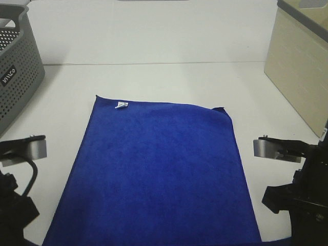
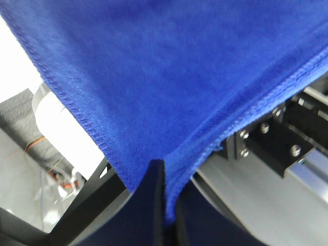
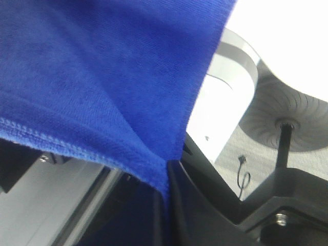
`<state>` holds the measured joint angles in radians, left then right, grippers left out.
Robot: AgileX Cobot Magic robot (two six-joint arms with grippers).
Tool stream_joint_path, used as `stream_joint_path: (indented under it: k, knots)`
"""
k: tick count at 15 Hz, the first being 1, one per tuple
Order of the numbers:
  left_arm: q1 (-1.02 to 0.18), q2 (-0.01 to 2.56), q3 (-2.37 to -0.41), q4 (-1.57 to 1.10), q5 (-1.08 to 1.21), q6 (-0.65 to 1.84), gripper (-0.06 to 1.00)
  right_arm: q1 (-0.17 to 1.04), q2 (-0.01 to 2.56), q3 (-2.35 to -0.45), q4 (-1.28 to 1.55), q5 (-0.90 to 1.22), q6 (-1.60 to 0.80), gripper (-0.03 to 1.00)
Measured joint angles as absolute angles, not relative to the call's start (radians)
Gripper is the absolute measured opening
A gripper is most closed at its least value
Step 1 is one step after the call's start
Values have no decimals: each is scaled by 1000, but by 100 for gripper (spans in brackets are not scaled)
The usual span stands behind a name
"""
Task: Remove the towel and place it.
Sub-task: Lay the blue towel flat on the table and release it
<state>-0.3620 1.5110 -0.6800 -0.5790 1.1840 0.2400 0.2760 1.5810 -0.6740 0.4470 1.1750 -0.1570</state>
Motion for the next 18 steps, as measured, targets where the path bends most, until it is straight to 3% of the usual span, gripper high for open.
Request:
stream_joint_path:
  k: [3, 12, 15, 18]
  knots:
    - [-443, 1617, -680, -574, 1149, 247, 0, 276, 1646, -674, 423, 1158, -174, 2]
    - [-455, 1714, -680, -579, 1092, 252, 2, 274, 1662, -672, 417, 1130, -195, 4]
    - [-455, 1715, -679, -567, 1093, 255, 11, 273, 1662, -672, 387, 1132, -200, 23]
    - [-455, 1706, -679, -581, 1101, 255, 37, 273, 1662, -672, 391, 1137, -200, 51]
